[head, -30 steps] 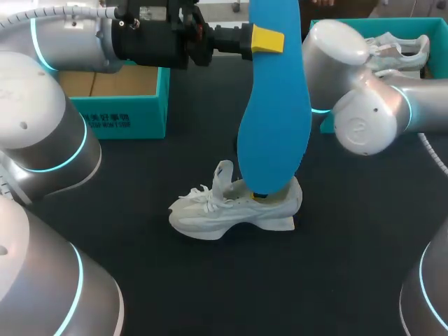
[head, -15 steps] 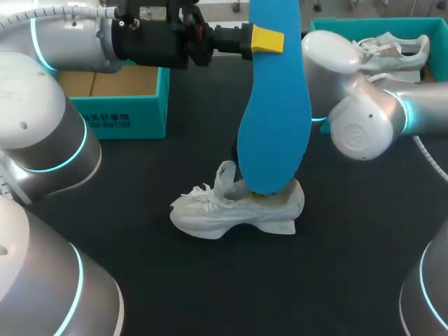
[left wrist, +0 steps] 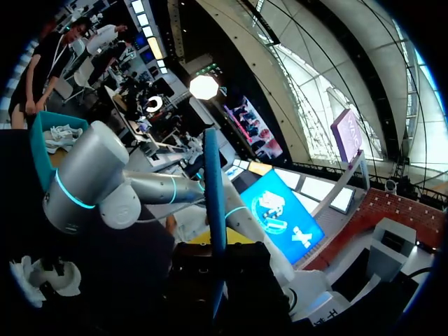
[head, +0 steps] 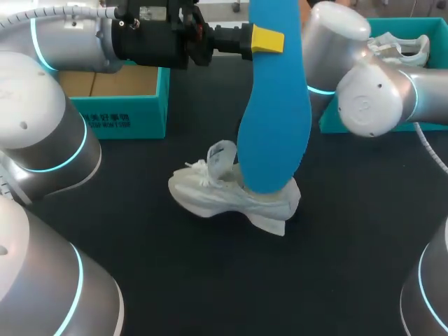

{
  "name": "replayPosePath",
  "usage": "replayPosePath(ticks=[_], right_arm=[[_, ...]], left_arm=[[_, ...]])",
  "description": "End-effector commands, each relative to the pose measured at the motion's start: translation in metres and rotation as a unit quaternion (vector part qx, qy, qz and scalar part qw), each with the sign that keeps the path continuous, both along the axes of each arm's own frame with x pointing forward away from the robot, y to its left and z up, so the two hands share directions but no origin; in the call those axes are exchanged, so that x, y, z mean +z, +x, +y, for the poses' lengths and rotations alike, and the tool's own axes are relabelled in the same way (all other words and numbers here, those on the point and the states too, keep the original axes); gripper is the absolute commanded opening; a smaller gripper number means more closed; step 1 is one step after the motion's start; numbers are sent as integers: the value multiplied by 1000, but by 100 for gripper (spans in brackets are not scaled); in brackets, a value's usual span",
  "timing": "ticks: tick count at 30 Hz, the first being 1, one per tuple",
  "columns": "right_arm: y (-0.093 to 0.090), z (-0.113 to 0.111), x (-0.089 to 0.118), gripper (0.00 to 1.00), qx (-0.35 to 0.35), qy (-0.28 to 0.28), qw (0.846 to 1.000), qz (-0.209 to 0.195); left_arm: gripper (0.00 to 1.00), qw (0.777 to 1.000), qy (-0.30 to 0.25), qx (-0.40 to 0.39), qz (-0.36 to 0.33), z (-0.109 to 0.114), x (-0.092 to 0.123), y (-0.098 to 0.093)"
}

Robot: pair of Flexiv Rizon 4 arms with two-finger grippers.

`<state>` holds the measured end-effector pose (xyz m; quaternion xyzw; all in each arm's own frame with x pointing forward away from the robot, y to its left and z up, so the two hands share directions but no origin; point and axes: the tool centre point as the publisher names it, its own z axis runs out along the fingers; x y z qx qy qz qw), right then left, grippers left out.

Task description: Take the shoe out of the shoebox, open the shoe tongue, remove and reinsert the insole, then place the shoe into the shoebox

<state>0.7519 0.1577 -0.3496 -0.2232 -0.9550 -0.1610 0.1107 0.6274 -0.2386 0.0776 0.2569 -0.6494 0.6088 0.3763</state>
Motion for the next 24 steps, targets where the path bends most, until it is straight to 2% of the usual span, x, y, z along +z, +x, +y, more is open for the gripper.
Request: replayPosePath(ticks=[1,13,14,15,17,19,24], right_arm=[[-16,-12,2,0,-177,90,980,-20],[-16,-12,2,0,-177,90,980,-20],[-15,-17,3,0,-221,120,968,-25],[-14,-19,3,0,-248,122,960,-37],[-13,-26,2,0,-332,126,934,-42],[-14,-29,0,0,-379,114,917,-53],[-15,-30,-6,0,-445,107,888,-50]], left_arm=[[0,1000,-1,1,0,0,-1,-1],[0,1000,-1,1,0,0,-1,-1],[0,1000,-1,1,0,0,-1,-1],[0,1000,-1,1,0,0,-1,-1],[0,1000,-1,1,0,0,-1,-1],[0,1000,-1,1,0,0,-1,-1],[0,1000,-1,1,0,0,-1,-1]])
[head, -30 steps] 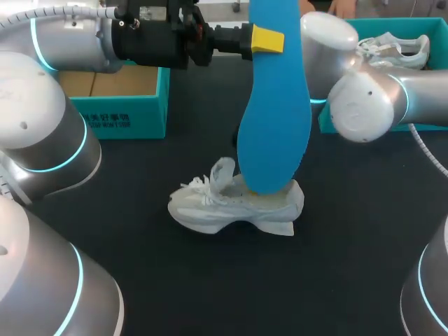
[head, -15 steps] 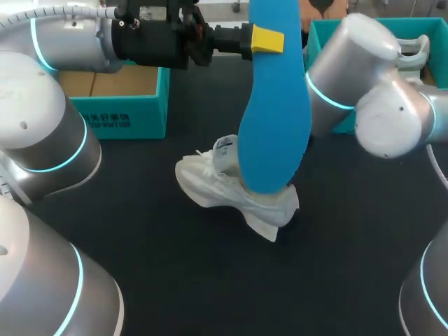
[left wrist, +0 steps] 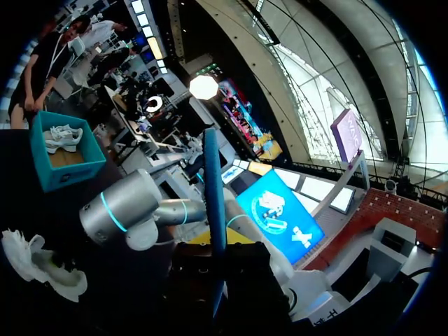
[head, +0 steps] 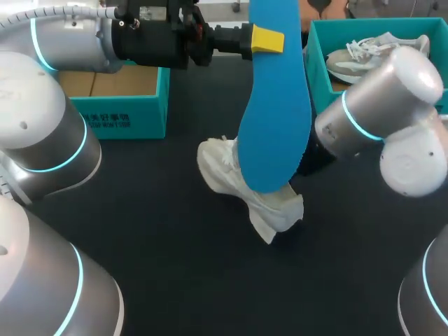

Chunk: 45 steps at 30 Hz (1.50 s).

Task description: Take the shoe out of the shoebox, open the shoe tongue, remove and reinsert the insole, then place the shoe into the shoebox

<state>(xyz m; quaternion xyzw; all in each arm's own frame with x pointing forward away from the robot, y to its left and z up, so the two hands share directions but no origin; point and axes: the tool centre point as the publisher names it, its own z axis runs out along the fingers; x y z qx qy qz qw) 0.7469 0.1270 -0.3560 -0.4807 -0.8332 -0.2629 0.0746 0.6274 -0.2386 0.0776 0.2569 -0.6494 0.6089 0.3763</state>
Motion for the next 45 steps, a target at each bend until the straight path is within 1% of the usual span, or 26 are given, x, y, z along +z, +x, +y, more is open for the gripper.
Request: replayPosePath(ticks=[1,3,4,6,7,8,9,10,16,19,21,23,29,36,39,40,41,42,44,45], right_arm=[[-10,1,0,0,-186,9,982,-36],[-12,3,-1,0,-204,11,979,-24],[-14,3,-1,0,-228,-4,973,-17],[-16,6,-1,0,-232,4,973,-12],[-17,6,-1,0,-240,-3,971,-10],[-18,6,-3,0,-235,-1,972,-10],[-19,5,-5,0,-248,-4,969,-7],[-20,5,-7,0,-250,-4,968,-4],[-23,8,-15,0,-270,-1,963,-8],[-23,9,-20,0,-267,2,964,-11],[-22,11,-23,0,-249,-13,968,-7],[-20,13,-24,0,-239,-10,971,-10],[-18,13,-28,0,-230,-10,973,-11],[-18,11,-40,0,-219,-13,976,2],[-18,9,-42,0,-213,-4,977,6],[-18,8,-40,28,-213,2,977,6],[-19,7,-37,78,-213,2,977,4],[-20,6,-35,100,-214,-2,977,12],[-22,4,-27,100,-208,14,978,14],[-24,3,-23,100,-201,22,979,25]], left_arm=[[0,1000,-1,1,0,0,-1,-1],[0,1000,-1,1,0,0,-1,-1],[0,1000,-1,1,0,0,-1,-1],[0,1000,-1,1,0,0,-1,-1],[0,1000,-1,1,0,0,-1,-1],[0,1000,-1,1,0,0,-1,-1],[0,1000,-1,1,0,0,-1,-1],[0,1000,-1,1,0,0,-1,-1],[0,1000,-1,1,0,0,-1,-1],[0,1000,-1,1,0,0,-1,-1],[0,1000,-1,1,0,0,-1,-1],[0,1000,-1,1,0,0,-1,-1],[0,1000,-1,1,0,0,-1,-1],[0,1000,-1,1,0,0,-1,-1],[0,1000,-1,1,0,0,-1,-1],[0,1000,-1,1,0,0,-1,-1],[0,1000,-1,1,0,0,-1,-1],[0,1000,-1,1,0,0,-1,-1],[0,1000,-1,1,0,0,-1,-1],[0,1000,-1,1,0,0,-1,-1]])
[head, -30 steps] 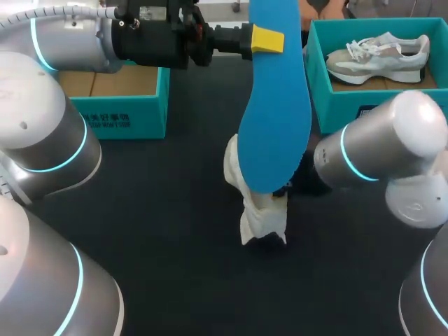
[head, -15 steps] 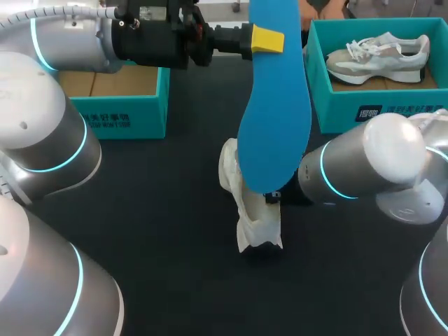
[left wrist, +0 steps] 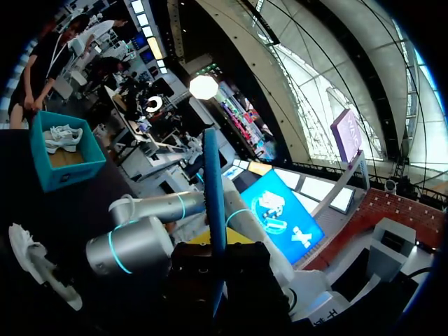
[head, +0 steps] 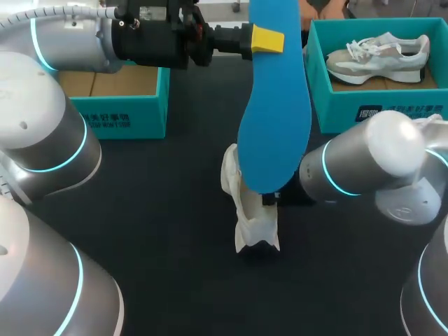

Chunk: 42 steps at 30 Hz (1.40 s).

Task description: Take the shoe out of the shoebox, open the shoe tongue, remove and reinsert the insole, then place the shoe into the shoebox

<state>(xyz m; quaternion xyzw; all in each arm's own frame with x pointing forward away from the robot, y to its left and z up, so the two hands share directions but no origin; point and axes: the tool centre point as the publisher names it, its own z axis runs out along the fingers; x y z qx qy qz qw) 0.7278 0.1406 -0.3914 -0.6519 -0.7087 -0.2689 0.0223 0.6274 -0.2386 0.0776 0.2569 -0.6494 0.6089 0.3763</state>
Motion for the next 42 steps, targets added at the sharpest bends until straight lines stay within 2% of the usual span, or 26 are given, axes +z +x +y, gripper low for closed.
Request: replayPosePath(ticks=[1,6,9,12,14,28,30,31,32,37,38,40,42], right_arm=[[-7,-11,17,100,23,37,999,15],[-17,-18,38,100,60,89,993,43],[-20,-20,54,100,90,117,989,30],[-23,-14,71,100,127,91,987,43],[-23,-8,83,100,171,33,984,23],[-23,-8,83,100,171,33,984,23],[-24,-12,89,100,148,57,987,15],[-25,-14,91,100,137,72,988,27],[-24,-16,92,100,139,71,988,18],[-18,-22,100,100,144,109,982,52],[-15,-24,102,100,142,120,982,40],[-12,-27,103,100,140,142,978,53],[-8,-29,106,100,138,176,974,43]], left_arm=[[0,1000,-1,1,0,0,-1,-1],[0,1000,-1,1,0,0,-1,-1],[0,1000,-1,1,0,0,-1,-1],[0,1000,-1,1,0,0,-1,-1],[0,1000,-1,1,0,0,-1,-1],[0,1000,-1,1,0,0,-1,-1],[0,1000,-1,1,0,0,-1,-1],[0,1000,-1,1,0,0,-1,-1],[0,1000,-1,1,0,0,-1,-1],[0,1000,-1,1,0,0,-1,-1],[0,1000,-1,1,0,0,-1,-1],[0,1000,-1,1,0,0,-1,-1],[0,1000,-1,1,0,0,-1,-1]])
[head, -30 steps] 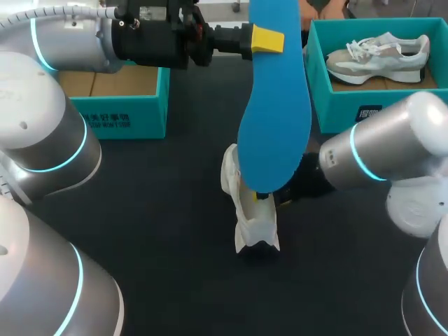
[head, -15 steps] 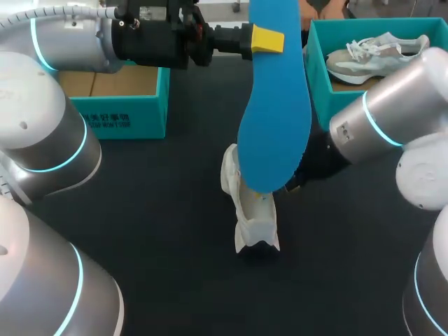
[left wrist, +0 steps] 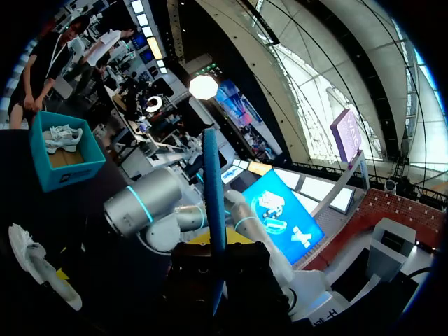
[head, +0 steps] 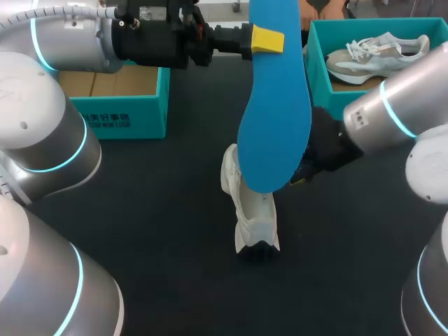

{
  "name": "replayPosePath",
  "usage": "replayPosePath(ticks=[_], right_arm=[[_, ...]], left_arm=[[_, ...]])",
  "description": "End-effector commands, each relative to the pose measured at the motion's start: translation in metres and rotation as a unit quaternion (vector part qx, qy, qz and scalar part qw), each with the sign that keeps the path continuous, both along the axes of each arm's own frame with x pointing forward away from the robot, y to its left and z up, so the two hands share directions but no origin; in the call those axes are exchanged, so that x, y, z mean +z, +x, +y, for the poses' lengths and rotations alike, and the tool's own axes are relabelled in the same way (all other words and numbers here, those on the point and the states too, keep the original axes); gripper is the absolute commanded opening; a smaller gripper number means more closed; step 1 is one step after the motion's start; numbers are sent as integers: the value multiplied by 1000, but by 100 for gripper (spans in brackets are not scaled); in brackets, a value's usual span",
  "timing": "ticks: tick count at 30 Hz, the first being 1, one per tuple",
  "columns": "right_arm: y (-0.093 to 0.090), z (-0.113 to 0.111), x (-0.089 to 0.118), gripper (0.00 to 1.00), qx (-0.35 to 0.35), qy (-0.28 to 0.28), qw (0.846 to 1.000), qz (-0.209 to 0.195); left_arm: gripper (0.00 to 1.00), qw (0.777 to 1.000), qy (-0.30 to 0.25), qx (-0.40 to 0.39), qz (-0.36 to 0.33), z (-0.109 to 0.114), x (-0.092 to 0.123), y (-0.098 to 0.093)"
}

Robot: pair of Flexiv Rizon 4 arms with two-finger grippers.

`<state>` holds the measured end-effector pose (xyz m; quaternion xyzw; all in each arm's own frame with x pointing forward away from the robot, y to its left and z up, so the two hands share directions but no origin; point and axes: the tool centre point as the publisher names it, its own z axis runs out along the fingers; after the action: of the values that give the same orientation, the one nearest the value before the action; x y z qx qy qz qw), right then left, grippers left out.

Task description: Take the shoe out of the shoebox, open the shoe tongue, remove and reinsert the insole, then place the shoe into the shoebox

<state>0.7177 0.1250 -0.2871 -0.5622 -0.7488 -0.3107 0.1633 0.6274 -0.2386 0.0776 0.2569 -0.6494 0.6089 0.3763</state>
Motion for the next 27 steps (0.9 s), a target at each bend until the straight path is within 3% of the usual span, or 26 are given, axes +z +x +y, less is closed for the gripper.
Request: replayPosePath(ticks=[1,5,14,17,18,27], right_arm=[[4,-14,3,100,6,72,997,2],[11,-16,8,100,-11,121,993,-6],[21,-16,22,100,-4,174,985,6],[24,-16,30,100,-11,227,974,-1],[24,-16,34,100,-28,273,962,-5],[24,-16,34,100,-28,273,962,-5]], left_arm=[[0,1000,-1,1,0,0,-1,-1],[0,1000,-1,1,0,0,-1,-1],[0,1000,-1,1,0,0,-1,-1],[0,1000,-1,1,0,0,-1,-1],[0,1000,-1,1,0,0,-1,-1],[0,1000,-1,1,0,0,-1,-1]])
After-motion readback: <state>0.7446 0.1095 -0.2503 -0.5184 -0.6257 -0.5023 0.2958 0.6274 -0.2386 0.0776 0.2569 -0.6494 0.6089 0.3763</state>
